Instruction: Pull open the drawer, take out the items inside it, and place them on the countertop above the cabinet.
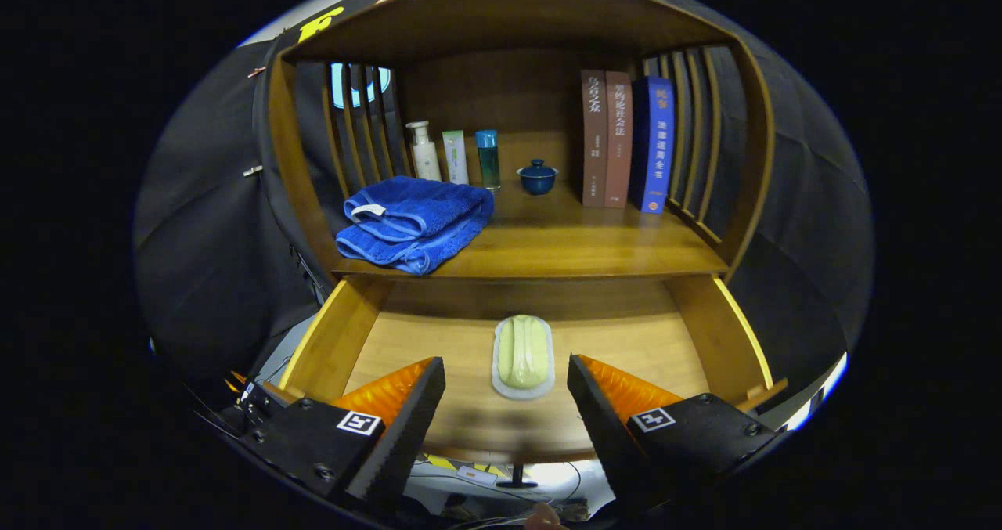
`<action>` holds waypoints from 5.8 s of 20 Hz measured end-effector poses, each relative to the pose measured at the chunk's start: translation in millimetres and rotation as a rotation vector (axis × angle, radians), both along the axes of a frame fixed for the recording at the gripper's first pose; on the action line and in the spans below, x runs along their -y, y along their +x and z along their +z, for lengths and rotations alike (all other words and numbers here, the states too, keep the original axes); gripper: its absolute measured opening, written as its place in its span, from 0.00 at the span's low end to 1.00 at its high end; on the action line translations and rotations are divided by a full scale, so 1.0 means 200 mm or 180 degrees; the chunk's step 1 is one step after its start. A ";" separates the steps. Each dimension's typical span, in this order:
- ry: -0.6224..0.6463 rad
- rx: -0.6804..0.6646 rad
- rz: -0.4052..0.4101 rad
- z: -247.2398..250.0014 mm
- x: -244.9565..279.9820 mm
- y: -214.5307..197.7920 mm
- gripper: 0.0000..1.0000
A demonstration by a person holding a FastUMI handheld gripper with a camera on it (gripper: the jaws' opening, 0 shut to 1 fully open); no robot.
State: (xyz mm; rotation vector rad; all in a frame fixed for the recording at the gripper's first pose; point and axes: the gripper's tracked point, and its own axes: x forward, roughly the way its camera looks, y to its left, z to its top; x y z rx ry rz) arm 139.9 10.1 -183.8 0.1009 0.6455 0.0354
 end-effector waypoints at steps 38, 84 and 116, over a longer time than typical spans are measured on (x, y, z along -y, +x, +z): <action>0.0019 -0.0145 -0.0129 0.09 0.09 0.04 0.23; 0.0035 0.1470 -0.0106 0.69 -0.03 0.00 0.99; 0.0086 0.0649 -0.0386 -0.47 0.04 -0.52 0.99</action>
